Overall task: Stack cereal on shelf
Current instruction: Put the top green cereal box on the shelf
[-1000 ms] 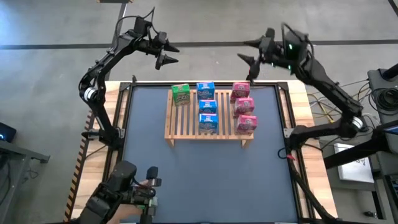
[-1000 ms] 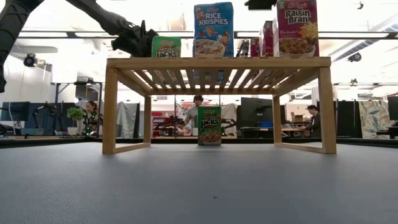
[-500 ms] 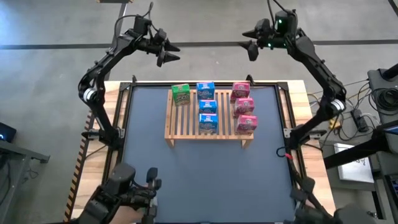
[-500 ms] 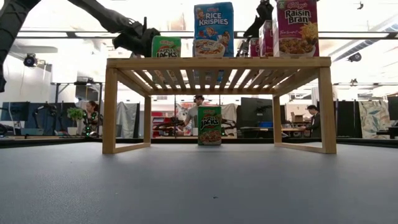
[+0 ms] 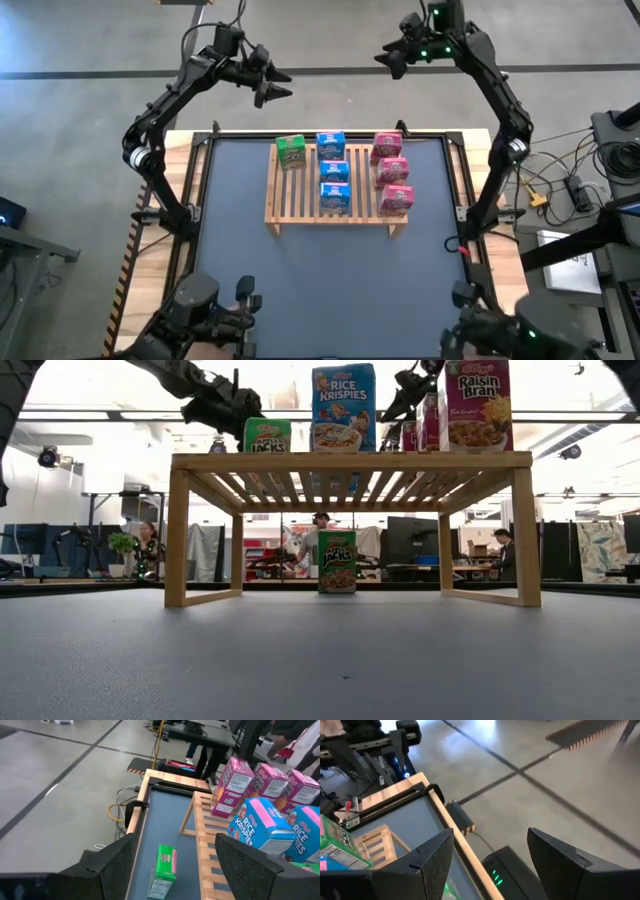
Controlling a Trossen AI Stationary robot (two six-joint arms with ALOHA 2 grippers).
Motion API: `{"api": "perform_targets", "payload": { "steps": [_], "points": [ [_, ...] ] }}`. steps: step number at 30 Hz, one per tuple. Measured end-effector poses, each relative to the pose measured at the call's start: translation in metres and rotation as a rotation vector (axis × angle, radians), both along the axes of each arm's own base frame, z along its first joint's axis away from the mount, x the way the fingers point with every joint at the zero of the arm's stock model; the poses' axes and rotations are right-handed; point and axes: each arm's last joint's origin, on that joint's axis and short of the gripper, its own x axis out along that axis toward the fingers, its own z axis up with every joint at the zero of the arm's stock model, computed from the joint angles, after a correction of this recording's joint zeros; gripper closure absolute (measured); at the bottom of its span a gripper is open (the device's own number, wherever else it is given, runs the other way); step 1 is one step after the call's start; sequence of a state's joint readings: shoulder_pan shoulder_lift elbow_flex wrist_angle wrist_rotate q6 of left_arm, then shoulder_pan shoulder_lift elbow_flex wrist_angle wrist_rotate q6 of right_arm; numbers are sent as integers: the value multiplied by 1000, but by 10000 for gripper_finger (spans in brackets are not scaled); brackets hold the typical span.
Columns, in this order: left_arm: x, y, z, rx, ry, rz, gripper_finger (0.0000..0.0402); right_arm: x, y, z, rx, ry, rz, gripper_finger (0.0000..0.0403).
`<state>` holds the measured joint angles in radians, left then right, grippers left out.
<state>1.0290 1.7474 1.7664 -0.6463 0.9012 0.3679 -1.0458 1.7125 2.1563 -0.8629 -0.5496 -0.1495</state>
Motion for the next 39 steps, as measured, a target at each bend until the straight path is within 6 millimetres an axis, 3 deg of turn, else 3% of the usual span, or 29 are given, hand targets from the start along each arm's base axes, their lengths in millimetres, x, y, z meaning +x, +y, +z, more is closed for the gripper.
{"api": "perform_targets", "payload": {
  "steps": [11,25,33,39],
  "points": [
    [5,20,-28,-96,42,30,151,6,-22,-23,105,161,47,161],
    [4,41,-65,-283,74,44,169,-32,-59,-68,287,288,12,181],
    [9,46,-86,-371,104,24,169,-25,-71,-95,391,286,79,204],
    [12,49,-98,-433,99,4,169,-25,-74,-100,402,275,88,204]
  ]
}}
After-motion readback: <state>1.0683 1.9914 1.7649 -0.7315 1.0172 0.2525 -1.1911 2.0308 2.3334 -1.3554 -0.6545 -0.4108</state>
